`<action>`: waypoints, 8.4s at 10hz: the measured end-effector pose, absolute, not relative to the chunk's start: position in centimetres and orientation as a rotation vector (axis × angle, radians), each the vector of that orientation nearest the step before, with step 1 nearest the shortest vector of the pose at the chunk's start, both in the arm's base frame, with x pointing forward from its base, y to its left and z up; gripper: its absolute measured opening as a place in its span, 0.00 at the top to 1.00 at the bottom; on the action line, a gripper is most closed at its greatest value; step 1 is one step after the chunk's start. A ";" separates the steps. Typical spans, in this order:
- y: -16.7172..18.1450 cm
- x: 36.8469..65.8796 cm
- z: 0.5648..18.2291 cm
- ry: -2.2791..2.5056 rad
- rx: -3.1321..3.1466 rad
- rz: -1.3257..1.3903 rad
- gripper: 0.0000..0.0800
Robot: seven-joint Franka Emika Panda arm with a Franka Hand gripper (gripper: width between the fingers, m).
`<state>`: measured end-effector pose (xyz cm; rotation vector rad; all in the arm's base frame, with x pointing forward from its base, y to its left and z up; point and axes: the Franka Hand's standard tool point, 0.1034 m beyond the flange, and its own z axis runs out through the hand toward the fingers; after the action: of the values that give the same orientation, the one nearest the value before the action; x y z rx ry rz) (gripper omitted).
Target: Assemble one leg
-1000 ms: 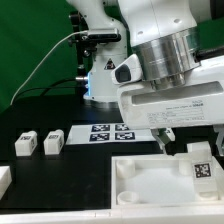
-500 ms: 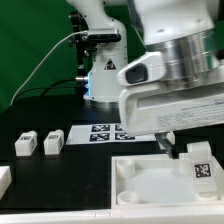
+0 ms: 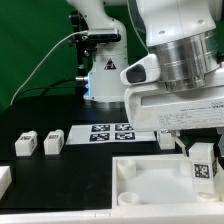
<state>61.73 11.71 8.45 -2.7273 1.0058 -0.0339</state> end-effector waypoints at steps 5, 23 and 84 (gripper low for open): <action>13.2 62.0 8.3 1.840 -2.237 0.087 0.63; 12.4 61.8 8.1 0.448 -3.002 0.033 0.19; 11.8 62.3 7.1 1.370 -2.593 -0.069 0.32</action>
Offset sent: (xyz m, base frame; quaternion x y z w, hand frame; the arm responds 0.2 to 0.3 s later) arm 0.0220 0.0058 -0.0015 -0.0083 0.0453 0.4026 0.9142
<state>62.34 11.78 7.05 -2.5926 1.3704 -0.0695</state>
